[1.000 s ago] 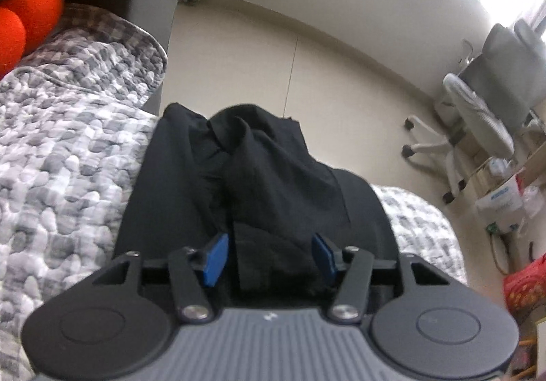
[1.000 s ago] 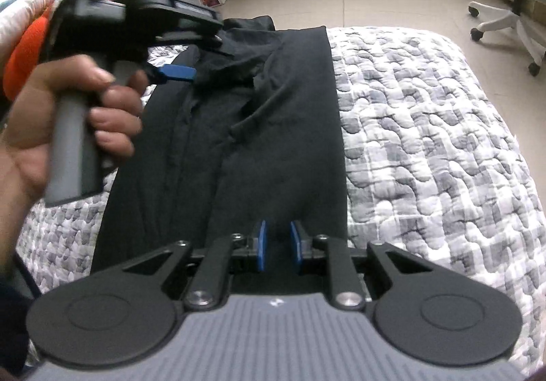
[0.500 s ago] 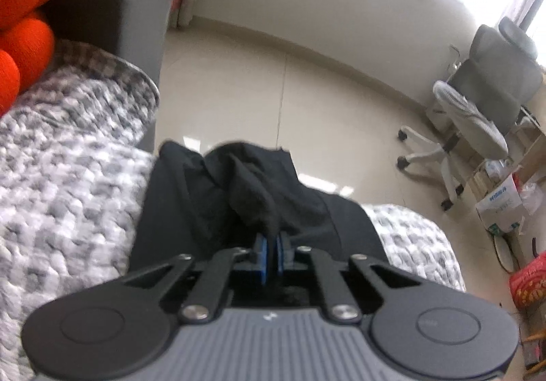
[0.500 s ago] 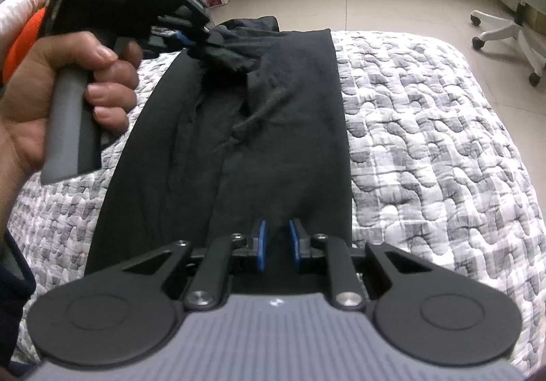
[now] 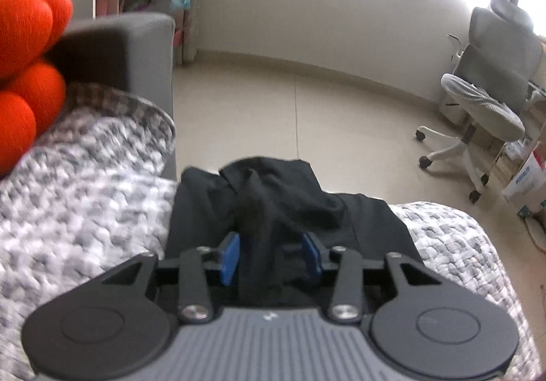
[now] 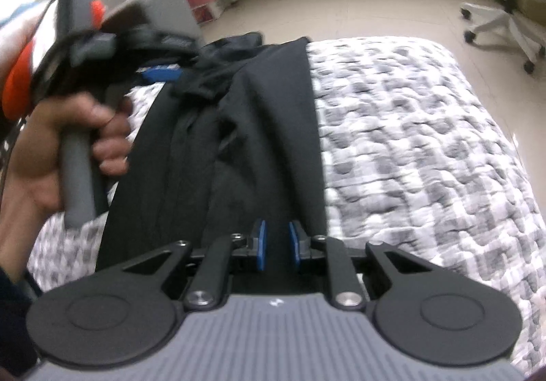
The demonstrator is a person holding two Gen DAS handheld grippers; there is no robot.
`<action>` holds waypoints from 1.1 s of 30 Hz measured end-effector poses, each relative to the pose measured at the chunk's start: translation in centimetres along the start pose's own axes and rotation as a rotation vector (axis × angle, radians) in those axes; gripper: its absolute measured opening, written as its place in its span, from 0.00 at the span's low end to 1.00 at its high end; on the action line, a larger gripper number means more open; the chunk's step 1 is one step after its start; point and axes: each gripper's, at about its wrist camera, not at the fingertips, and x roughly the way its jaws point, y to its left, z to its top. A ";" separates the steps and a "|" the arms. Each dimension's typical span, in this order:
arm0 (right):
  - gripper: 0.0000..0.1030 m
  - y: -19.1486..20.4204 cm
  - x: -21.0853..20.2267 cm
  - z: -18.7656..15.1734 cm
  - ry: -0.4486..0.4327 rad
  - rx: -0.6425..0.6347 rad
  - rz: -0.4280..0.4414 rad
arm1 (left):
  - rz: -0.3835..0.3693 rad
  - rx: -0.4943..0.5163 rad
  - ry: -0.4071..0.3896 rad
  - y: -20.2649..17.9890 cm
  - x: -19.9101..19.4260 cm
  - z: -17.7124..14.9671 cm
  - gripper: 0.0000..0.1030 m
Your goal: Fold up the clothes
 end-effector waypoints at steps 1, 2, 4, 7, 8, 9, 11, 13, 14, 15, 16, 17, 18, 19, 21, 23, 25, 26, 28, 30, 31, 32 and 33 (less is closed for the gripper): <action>0.19 -0.3 0.3 0.0 0.013 0.007 -0.009 | 0.005 0.002 -0.002 0.0 -0.2 0.1 0.42; 0.17 -0.5 0.6 0.1 0.026 0.013 -0.018 | 0.009 0.004 -0.004 0.0 -0.3 0.1 0.42; 0.16 -0.7 0.5 0.3 0.014 0.024 -0.018 | 0.010 0.016 -0.006 -0.2 -1.0 0.1 0.42; 0.20 -1.3 0.0 0.8 -0.024 0.067 -0.001 | 0.008 0.065 -0.014 -0.8 -2.3 -0.4 0.42; 0.20 -1.4 -0.1 1.0 -0.033 0.075 0.004 | -0.004 0.092 -0.019 -1.3 -3.0 -0.8 0.42; 0.20 -1.6 0.1 1.1 -0.034 0.081 0.004 | -0.017 0.118 -0.023 -1.9 -3.7 -1.2 0.42; 0.20 -1.9 0.7 1.4 -0.020 0.086 -0.004 | -0.068 0.168 -0.012 -3.0 -4.8 -2.3 0.42; 0.20 -2.1 1.0 1.4 -0.025 0.106 0.000 | -0.128 0.215 0.018 -4.4 -5.7 -3.9 0.41; 0.20 -2.3 1.1 1.6 -0.031 0.112 0.002 | -0.150 0.237 0.032 -5.1 -6.1 -4.7 0.41; 0.20 -2.4 1.2 1.7 -0.036 0.108 -0.002 | -0.169 0.260 0.046 -5.8 -6.4 -5.5 0.41; 0.20 -2.4 1.3 1.8 -0.038 0.099 -0.013 | -0.173 0.285 0.060 -6.3 -6.5 -6.2 0.41; 0.19 -2.4 1.6 1.8 -0.034 0.091 -0.026 | -0.163 0.304 0.078 -6.7 -6.3 -6.9 0.41; 0.17 -2.4 1.6 1.7 -0.038 0.091 -0.027 | -0.150 0.319 0.099 -6.9 -6.0 -7.5 0.40; 0.16 -2.4 1.6 1.7 -0.041 0.092 -0.027 | -0.127 0.323 0.131 -6.9 -5.4 -8.0 0.38; 0.15 -2.3 1.3 1.7 -0.048 0.084 -0.044 | -0.107 0.313 0.148 -6.4 -5.0 -8.7 0.37; 0.21 -2.0 0.6 1.8 -0.074 0.064 -0.066 | -0.092 0.317 0.142 -6.3 -5.7 -8.4 0.34; 0.21 -1.8 -0.4 1.9 -0.106 0.039 -0.054 | -0.097 0.309 0.126 -6.0 -6.5 -8.1 0.34; 0.21 -1.7 -0.8 2.0 -0.118 0.027 -0.035 | -0.105 0.299 0.118 -5.9 -7.0 -7.9 0.34; 0.21 -1.6 -1.4 1.9 -0.123 0.002 -0.012 | -0.103 0.275 0.136 -5.7 -7.7 -7.9 0.34; 0.21 -1.3 -0.6 1.7 -0.071 -0.018 -0.031 | -0.082 0.273 0.158 -5.9 -8.2 -8.3 0.34; 0.21 -1.3 0.2 1.4 -0.023 -0.024 -0.046 | -0.071 0.273 0.167 -5.9 -8.5 -8.5 0.34; 0.20 -1.3 0.6 1.3 -0.005 -0.030 -0.061 | -0.066 0.271 0.170 -5.8 -9.0 -8.6 0.34; 0.19 -1.3 1.0 1.1 0.014 -0.036 -0.075 | -0.061 0.268 0.173 -5.6 -9.5 -8.7 0.34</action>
